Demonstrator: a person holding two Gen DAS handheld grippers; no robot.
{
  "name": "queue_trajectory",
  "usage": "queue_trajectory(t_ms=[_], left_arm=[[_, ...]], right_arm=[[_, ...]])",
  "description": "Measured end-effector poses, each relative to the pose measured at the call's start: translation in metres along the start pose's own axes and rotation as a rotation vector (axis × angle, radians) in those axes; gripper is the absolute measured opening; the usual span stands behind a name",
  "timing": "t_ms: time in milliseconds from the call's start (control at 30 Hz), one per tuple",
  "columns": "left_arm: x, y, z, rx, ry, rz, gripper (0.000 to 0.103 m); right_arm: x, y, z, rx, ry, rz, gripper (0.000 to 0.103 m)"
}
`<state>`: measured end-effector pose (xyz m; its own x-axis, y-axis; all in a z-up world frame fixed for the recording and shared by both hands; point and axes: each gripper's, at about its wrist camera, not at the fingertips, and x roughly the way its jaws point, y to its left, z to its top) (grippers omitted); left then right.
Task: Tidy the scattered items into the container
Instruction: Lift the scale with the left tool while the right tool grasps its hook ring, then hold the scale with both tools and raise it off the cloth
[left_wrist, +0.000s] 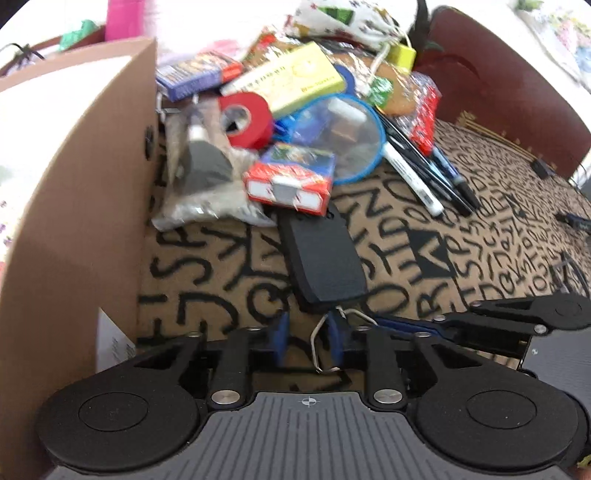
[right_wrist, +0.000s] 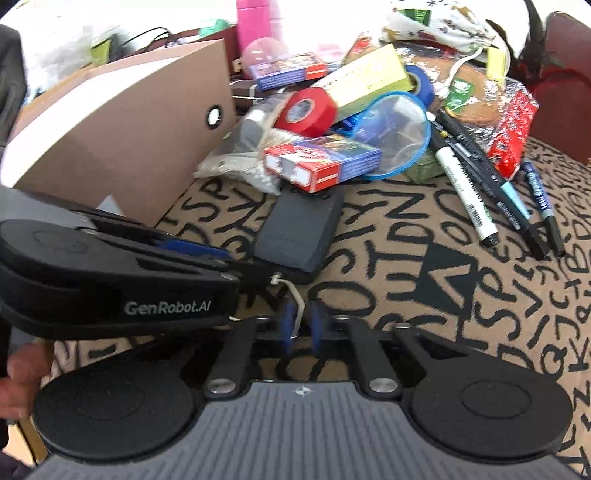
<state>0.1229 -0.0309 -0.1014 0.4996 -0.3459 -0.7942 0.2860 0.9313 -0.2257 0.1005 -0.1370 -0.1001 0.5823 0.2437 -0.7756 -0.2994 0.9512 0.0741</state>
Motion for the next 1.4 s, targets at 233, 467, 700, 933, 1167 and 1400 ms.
queue_trajectory(t_ms=[233,467,700,933,1167,1400], left_arm=[[-0.009,-0.012,-0.024,0.016,0.042,-0.062,0.006],[-0.037,-0.006,-0.013,-0.038,-0.058,-0.068,0.057],[-0.016,-0.003,0.019,-0.084,-0.021,-0.046,0.072],[0.008,-0.01,0.024,0.008,0.038,-0.034,0.077],[0.016,-0.007,0.018,0.005,0.031,-0.06,0.06],[0.008,-0.012,0.003,0.01,0.034,-0.13,0.058]], right_arm=[[-0.015,0.005,-0.019,-0.053,0.053,0.007,0.007],[-0.034,0.003,-0.023,-0.04,0.001,-0.024,0.047],[-0.029,0.018,-0.014,-0.073,-0.062,-0.015,0.069],[-0.004,0.019,-0.014,-0.043,-0.025,-0.006,0.062],[-0.014,0.002,-0.026,-0.067,-0.014,0.028,0.049],[-0.025,-0.011,-0.035,-0.061,-0.01,0.027,0.048]])
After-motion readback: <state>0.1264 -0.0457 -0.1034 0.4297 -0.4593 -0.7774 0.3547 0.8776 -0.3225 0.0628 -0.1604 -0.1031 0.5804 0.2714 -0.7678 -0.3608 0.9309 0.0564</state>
